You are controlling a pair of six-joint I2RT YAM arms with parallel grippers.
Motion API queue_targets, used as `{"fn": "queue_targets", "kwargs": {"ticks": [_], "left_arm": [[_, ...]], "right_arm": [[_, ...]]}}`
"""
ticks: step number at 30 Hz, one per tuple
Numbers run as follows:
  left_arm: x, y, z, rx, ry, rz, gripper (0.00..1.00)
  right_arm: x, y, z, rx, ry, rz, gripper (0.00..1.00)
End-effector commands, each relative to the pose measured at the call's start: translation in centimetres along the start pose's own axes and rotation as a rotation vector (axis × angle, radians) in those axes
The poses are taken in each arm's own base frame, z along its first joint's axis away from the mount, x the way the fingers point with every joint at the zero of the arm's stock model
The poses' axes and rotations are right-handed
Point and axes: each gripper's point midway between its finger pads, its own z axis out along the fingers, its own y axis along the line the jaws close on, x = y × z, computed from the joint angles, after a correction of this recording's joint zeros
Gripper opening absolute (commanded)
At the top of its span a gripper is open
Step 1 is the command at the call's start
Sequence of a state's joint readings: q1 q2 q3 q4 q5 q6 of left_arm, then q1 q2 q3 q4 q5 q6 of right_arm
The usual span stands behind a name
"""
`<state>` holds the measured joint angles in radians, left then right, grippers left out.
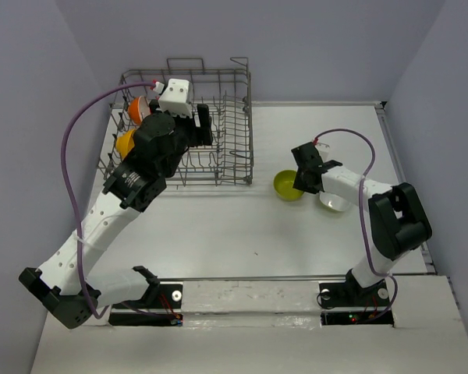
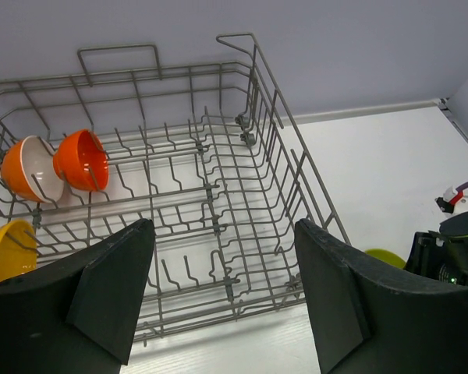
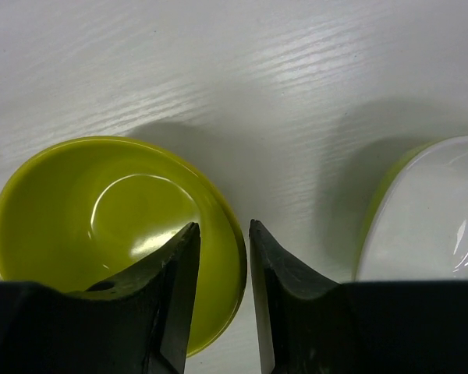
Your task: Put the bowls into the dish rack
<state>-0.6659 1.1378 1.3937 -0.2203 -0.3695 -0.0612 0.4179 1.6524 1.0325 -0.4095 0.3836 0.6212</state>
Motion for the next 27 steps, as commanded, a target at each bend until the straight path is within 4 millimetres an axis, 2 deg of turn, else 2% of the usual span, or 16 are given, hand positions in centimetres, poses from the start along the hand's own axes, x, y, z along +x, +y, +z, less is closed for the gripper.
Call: {"fn": "queue_targets", "kwargs": {"ticks": [1, 7, 9, 11, 13, 14, 15, 16, 17, 18, 19, 21, 22, 25, 27], "left_arm": [[-0.8, -0.4, 0.3, 0.011, -0.037, -0.024, 0.82], [-0.4, -0.7, 0.6, 0.020, -0.024, -0.022, 0.82], [-0.2, -0.9, 0.7, 0.027, -0.018, -0.020, 0.81], [-0.2, -1.1, 0.8, 0.040, -0.011, -0.022, 0.81], [0.1, -1.4, 0.9, 0.052, 0.004, -0.017, 0.81], [0.5, -1.7, 1.1, 0.062, 0.017, -0.018, 0.81], [0.6, -1.8, 1.2, 0.066, 0.024, -0.016, 0.81], [0.6, -2.0, 1.3, 0.073, 0.029, -0.022, 0.81], [0.7, -2.4, 1.3, 0.092, 0.035, -0.025, 0.81], [0.9, -2.8, 1.4, 0.105, 0.044, -0.037, 0.80], [0.7, -3.0, 1.4, 0.119, 0.043, -0.044, 0.81], [0.8, -3.9, 1.6, 0.154, 0.053, -0.053, 0.81], [0.5, -4.2, 1.7, 0.165, 0.051, -0.067, 0.80], [0.8, -5.2, 2.1, 0.202, 0.070, -0.079, 0.80], [0.7, -6.1, 2.4, 0.239, 0.079, -0.093, 0.80]], "right_arm": [[0.0, 0.2, 0.8, -0.013, -0.011, 0.024, 0.36], [0.0, 0.5, 0.8, -0.023, -0.010, 0.026, 0.15], [-0.2, 0.5, 0.5, -0.026, -0.015, 0.026, 0.02], [-1.0, 0.5, -0.2, -0.033, -0.037, 0.029, 0.01], [-3.0, 0.3, -2.1, -0.038, -0.098, 0.042, 0.01], [-4.9, 0.1, -4.0, -0.036, -0.144, 0.050, 0.01], [-5.3, 0.1, -4.4, -0.035, -0.143, 0.045, 0.01], [-7.1, -0.1, -6.4, -0.046, -0.200, 0.063, 0.01], [-7.9, -0.3, -7.7, -0.052, -0.218, 0.063, 0.01], [-10.0, 0.0, -10.3, -0.098, -0.279, 0.084, 0.01], [-10.9, 0.1, -11.6, -0.121, -0.301, 0.092, 0.01], [-11.9, -0.1, -13.7, -0.143, -0.325, 0.095, 0.01], [-13.2, 0.1, -15.5, -0.173, -0.358, 0.108, 0.01], [-13.8, -0.1, -17.6, -0.200, -0.371, 0.109, 0.01], [-15.0, -0.3, -19.9, -0.235, -0.410, 0.129, 0.01]]}}
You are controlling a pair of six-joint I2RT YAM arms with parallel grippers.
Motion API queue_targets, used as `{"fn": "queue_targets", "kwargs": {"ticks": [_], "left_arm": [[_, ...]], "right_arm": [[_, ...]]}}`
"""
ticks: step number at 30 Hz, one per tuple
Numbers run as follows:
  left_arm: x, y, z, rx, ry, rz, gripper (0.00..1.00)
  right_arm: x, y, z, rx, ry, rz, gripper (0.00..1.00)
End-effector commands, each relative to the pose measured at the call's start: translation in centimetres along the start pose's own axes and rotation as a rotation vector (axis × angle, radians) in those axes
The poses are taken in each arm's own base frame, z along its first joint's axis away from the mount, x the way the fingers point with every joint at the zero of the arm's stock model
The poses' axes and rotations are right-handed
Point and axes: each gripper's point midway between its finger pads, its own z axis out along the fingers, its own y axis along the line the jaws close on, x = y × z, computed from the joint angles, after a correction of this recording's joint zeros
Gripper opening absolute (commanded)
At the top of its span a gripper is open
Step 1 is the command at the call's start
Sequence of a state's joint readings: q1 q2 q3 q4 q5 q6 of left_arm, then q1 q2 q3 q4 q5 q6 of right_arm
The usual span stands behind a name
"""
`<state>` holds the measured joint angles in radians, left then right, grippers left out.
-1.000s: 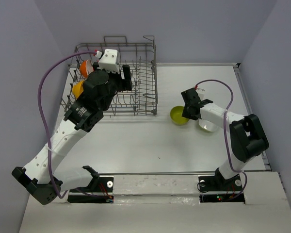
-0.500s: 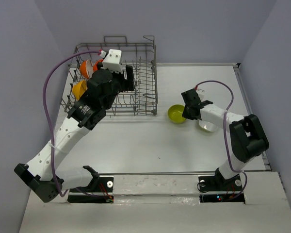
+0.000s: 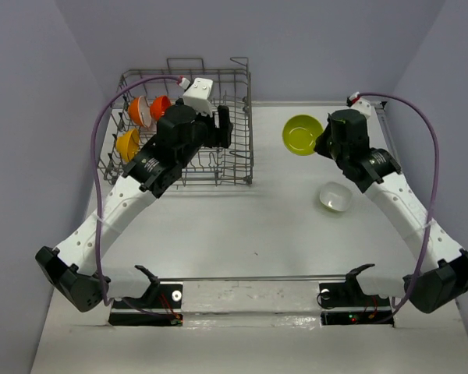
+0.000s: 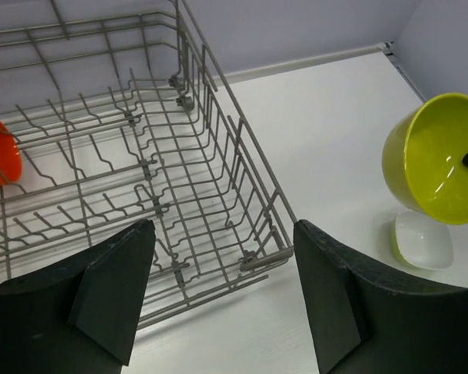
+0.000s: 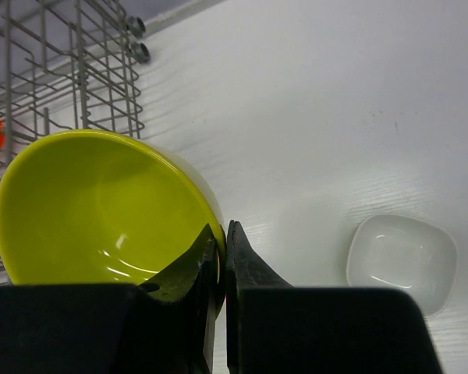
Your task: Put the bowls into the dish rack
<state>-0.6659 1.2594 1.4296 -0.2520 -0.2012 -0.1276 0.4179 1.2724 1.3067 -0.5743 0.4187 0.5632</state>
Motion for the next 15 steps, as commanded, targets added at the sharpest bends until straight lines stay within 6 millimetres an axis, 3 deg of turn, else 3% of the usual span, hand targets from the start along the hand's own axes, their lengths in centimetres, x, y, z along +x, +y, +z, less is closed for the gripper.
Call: {"fn": "queue_targets", "kwargs": {"ticks": [1, 8, 15], "left_arm": [[-2.7, -2.5, -0.1, 0.110, -0.049, -0.058, 0.80], [-3.2, -6.3, 0.9, 0.279, -0.011, -0.110, 0.78], [-2.9, -8.2, 2.4, 0.350, 0.025, -0.151, 0.77]], "right_arm": [[-1.8, 0.0, -2.5, -0.020, -0.021, -0.010, 0.01], [-3.2, 2.7, -4.3, -0.096, -0.042, -0.005, 0.01], [-3.3, 4.3, -4.9, -0.126, -0.050, -0.016, 0.01]]}}
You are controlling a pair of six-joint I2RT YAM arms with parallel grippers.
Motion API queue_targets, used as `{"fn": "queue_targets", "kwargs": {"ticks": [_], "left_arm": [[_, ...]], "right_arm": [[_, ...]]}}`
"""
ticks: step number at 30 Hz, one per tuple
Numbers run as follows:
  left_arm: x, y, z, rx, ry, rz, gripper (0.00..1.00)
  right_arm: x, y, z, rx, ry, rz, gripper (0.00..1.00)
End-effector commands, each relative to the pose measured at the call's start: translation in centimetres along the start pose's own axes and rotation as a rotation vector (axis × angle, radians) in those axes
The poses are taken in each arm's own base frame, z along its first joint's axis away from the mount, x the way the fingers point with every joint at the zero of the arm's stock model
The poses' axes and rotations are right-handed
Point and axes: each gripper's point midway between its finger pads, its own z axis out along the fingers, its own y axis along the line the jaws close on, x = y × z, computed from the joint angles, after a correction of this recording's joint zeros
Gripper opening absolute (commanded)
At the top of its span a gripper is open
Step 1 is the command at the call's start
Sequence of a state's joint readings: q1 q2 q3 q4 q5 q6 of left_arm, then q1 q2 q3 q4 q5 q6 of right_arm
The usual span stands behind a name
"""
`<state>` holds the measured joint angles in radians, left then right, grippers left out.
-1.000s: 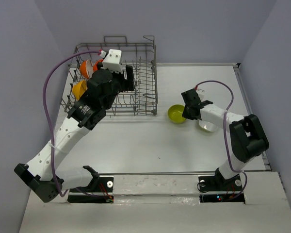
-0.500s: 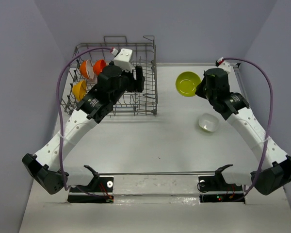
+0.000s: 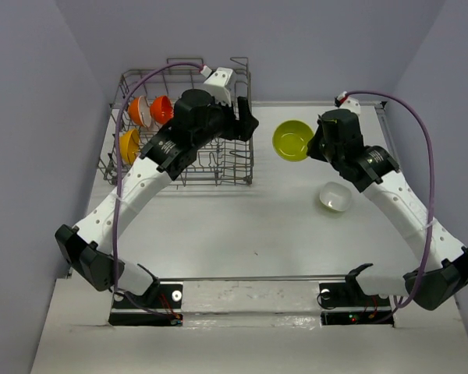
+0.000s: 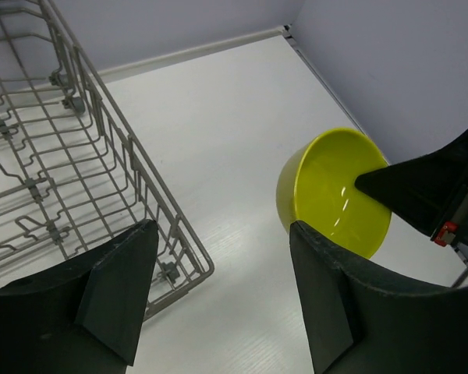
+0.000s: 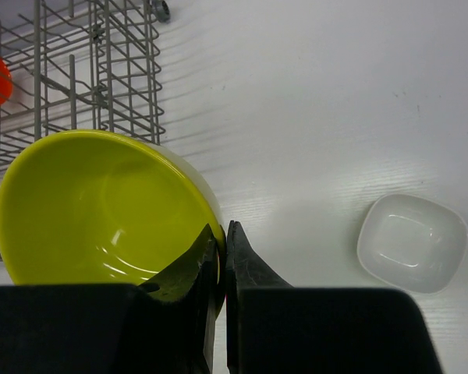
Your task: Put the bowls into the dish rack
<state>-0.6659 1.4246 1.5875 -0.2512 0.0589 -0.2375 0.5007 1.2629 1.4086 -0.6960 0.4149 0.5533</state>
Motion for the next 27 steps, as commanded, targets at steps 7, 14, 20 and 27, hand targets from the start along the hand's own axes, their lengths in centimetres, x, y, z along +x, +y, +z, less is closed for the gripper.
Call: {"fn": "queue_targets", "kwargs": {"ticks": [7, 14, 20, 27], "left_arm": [[-0.8, -2.0, 1.8, 0.062, -0.014, -0.037, 0.75], [-0.3, -2.1, 2.2, 0.053, -0.007, -0.032, 0.75], [0.9, -1.3, 2.3, 0.009, 0.016, -0.015, 0.72], [2.2, 0.3, 2.2, -0.058, 0.030, -0.003, 0.66]], "right_arm": [[-3.4, 4.5, -2.1, -0.095, -0.094, 0.017, 0.01], [-2.3, 7.0, -1.5, -0.111, -0.081, -0.021, 0.01], [-2.6, 7.9, -1.5, -0.114, -0.095, -0.024, 0.01], [-3.9, 8.4, -2.4, -0.127, -0.121, -0.019, 0.01]]}}
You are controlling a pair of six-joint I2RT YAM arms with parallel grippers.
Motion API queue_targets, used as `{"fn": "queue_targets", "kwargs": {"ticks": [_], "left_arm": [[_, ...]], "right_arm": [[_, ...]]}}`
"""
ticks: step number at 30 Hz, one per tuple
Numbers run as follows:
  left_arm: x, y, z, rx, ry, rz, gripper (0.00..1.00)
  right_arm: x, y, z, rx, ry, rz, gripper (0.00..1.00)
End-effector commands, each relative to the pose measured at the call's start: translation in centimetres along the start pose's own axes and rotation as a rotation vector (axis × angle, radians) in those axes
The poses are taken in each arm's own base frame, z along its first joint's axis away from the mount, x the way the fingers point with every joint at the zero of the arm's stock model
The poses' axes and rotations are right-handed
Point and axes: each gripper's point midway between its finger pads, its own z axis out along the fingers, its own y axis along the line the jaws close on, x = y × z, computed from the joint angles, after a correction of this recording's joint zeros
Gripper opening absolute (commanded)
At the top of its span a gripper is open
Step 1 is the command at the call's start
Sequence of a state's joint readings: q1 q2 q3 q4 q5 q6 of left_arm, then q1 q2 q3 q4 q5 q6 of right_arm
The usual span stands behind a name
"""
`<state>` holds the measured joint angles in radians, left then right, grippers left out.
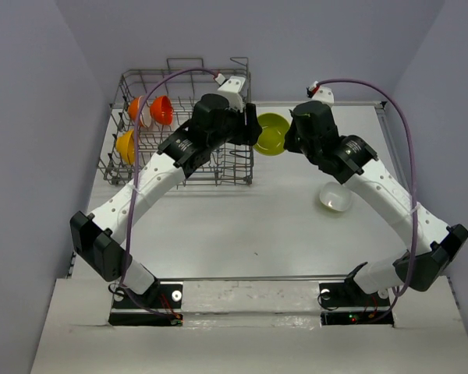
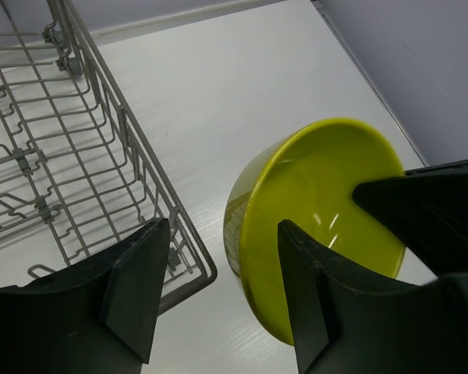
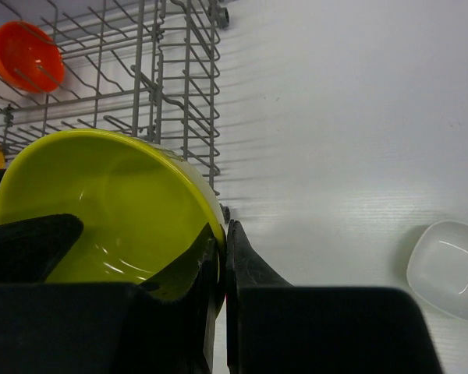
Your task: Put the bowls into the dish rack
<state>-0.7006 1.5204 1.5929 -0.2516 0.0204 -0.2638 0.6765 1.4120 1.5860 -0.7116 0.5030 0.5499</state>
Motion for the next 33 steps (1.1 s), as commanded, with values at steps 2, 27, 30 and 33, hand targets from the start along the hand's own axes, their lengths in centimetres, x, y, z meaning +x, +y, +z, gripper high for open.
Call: {"fn": "queue_targets", "kwargs": {"ticks": [2, 27, 30, 33], "left_arm": [[-1.1, 0.4, -1.1, -0.033, -0.053, 0.012, 0.64], [-1.2, 0.4, -1.4, -0.042, -0.059, 0.017, 0.20], [-1.3, 0.6, -1.5, -0.052, -0.059, 0.021, 0.12], [-1.3, 0.7, -1.4, -0.065, -0.058, 0.026, 0.00]], "right_arm": [[-4.3, 1.2, -2.1, -0.039, -0.120, 0.057, 0.01], [-3.4, 1.9, -1.1, 0.000, -0.118, 0.008, 0.01], [-3.4, 2.2, -1.2, -0.002, -0.121, 0.003, 0.01], [-3.4, 2.7, -1.4, -0.012, -0.122, -0.002, 0.01]]}}
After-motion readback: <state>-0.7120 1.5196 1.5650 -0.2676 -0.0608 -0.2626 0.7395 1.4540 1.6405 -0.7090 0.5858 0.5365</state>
